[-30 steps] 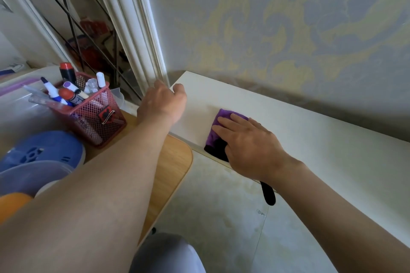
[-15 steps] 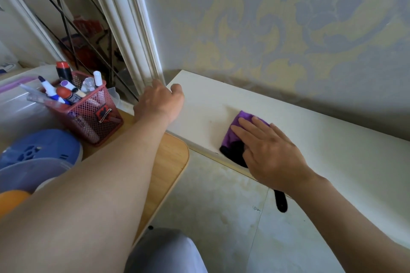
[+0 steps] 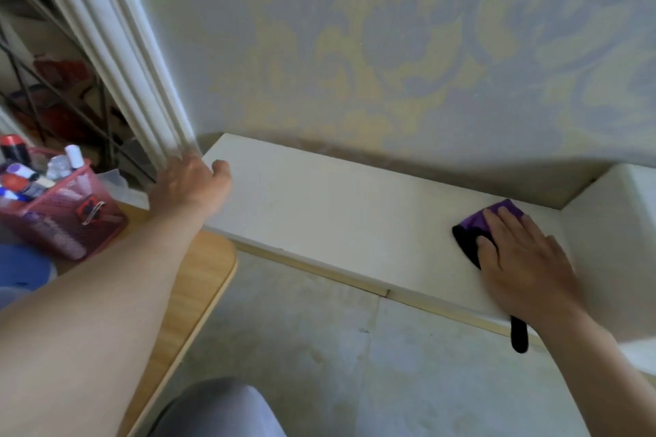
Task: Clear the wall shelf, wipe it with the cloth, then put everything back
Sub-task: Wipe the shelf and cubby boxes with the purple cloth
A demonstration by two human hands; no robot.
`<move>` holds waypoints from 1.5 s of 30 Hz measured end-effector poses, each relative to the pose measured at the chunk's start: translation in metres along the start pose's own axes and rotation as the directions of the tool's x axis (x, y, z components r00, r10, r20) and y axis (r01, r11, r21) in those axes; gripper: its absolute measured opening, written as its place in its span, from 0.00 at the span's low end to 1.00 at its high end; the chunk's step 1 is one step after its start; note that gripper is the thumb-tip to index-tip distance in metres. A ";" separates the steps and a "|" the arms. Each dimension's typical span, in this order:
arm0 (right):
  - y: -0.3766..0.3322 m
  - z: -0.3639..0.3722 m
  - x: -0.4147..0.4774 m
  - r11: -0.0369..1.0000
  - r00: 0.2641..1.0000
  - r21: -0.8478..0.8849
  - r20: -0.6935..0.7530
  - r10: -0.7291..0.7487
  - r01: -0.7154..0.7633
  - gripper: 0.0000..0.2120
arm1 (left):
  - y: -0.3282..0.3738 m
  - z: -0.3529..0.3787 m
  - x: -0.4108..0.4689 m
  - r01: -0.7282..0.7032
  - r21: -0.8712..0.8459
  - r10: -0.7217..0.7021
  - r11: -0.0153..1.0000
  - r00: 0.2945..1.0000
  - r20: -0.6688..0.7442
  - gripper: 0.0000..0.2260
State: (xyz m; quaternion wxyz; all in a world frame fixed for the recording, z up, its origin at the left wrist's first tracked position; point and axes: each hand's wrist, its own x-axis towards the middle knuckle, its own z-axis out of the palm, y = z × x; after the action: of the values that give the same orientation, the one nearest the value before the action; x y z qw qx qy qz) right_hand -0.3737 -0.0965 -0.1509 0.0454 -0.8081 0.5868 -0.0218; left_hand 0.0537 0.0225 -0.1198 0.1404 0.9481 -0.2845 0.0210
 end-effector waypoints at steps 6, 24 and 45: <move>0.014 -0.002 0.002 0.994 0.995 0.052 -0.023 0.098 -0.097 0.26 | 0.014 -0.009 -0.013 -0.239 0.207 0.256 0.949 0.965 -0.057 0.23; -0.002 -0.026 -0.050 0.612 0.976 0.789 -0.173 0.136 0.054 0.13 | 0.206 -0.005 -0.206 -0.075 -0.746 0.591 0.661 0.664 0.457 0.15; -0.049 -0.056 -0.065 -0.270 0.955 0.940 0.137 -0.262 -0.208 0.11 | 0.160 -0.091 -0.166 -0.020 -0.871 0.657 0.491 0.664 0.355 0.13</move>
State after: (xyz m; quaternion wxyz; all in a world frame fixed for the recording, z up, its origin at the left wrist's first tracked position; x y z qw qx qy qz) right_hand -0.3525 -0.0225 -0.0897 0.7563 -0.4541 0.3013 -0.3619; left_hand -0.1694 0.0086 -0.0118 0.4399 0.6310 -0.4867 -0.4140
